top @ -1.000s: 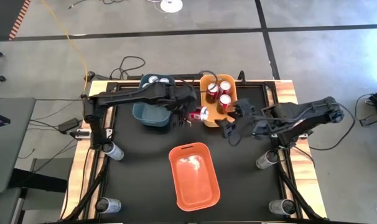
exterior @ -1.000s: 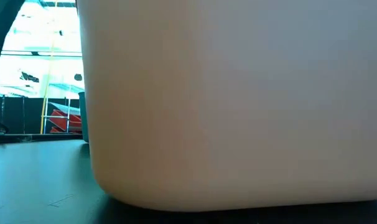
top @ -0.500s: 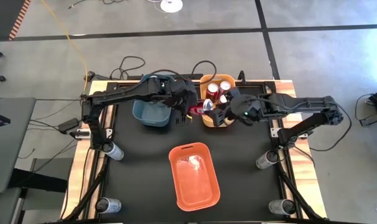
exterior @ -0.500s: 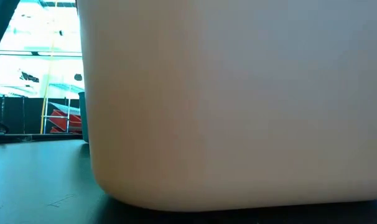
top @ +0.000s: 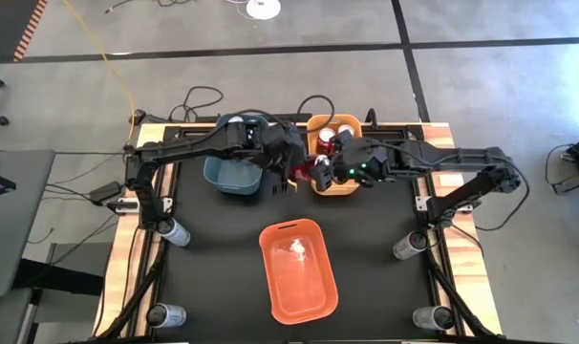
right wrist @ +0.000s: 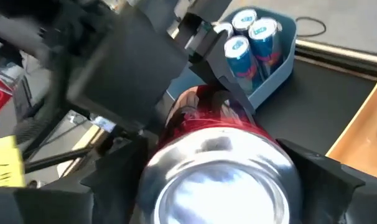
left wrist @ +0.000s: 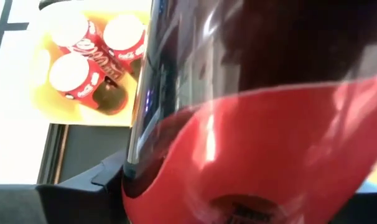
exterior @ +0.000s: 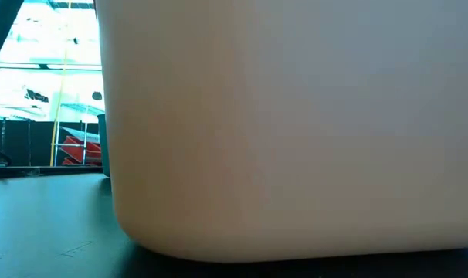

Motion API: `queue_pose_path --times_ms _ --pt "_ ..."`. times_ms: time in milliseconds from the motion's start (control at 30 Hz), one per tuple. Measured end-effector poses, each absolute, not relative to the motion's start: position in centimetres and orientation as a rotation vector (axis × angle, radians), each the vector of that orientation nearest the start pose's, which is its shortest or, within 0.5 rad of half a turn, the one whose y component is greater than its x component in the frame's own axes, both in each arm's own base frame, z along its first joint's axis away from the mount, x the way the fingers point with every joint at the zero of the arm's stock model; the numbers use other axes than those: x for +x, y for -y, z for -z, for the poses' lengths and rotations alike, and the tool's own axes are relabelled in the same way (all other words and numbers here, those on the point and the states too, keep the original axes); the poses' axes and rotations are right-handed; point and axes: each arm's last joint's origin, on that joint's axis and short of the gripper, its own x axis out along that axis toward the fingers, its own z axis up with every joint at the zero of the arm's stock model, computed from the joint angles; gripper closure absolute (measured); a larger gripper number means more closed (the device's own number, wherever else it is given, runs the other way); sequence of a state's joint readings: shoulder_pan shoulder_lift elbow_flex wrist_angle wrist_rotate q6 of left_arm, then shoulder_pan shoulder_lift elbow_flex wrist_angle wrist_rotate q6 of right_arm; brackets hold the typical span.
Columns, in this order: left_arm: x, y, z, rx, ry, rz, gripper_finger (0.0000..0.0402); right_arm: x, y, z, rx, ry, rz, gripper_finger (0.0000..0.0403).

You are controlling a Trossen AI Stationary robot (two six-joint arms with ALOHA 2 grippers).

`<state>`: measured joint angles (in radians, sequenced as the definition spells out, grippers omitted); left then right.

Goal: Sort soda cans
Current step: Put the red soda can into the yellow bin

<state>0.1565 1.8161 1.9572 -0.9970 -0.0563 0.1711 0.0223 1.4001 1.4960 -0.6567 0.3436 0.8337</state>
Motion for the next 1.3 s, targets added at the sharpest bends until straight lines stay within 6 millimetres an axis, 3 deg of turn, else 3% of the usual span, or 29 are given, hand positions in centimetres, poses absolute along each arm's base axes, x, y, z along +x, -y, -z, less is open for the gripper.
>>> queue_pose_path --times_ms 200,433,667,833,967,1067,1300 --pt "37.7 -6.1 -38.1 0.1 -0.865 -0.134 0.0116 29.6 0.3 -39.5 0.705 -0.396 0.519 0.0094" --pt "37.5 -6.2 -38.7 0.083 -0.827 -0.147 0.0116 28.7 0.5 -40.2 0.711 -0.368 0.513 0.0095" --pt "33.9 -7.3 -43.8 0.016 -0.594 -0.256 0.0036 24.5 1.6 -43.5 0.675 -0.227 0.523 0.0095" --pt "31.7 -7.9 -47.6 -0.066 -0.352 -0.279 0.0022 22.0 1.9 -46.2 0.617 -0.055 0.491 0.0095" --pt "32.0 -7.4 -49.4 -0.148 -0.163 -0.147 0.0022 21.7 1.4 -48.0 0.511 0.065 0.407 0.0095" --pt "33.0 -7.1 -49.7 -0.211 -0.09 -0.078 0.0022 21.9 0.6 -48.5 0.401 0.1 0.381 0.0095" --pt "33.4 -7.1 -50.8 -0.239 0.068 -0.017 0.0021 21.7 0.5 -49.7 0.311 0.193 0.368 0.0095"
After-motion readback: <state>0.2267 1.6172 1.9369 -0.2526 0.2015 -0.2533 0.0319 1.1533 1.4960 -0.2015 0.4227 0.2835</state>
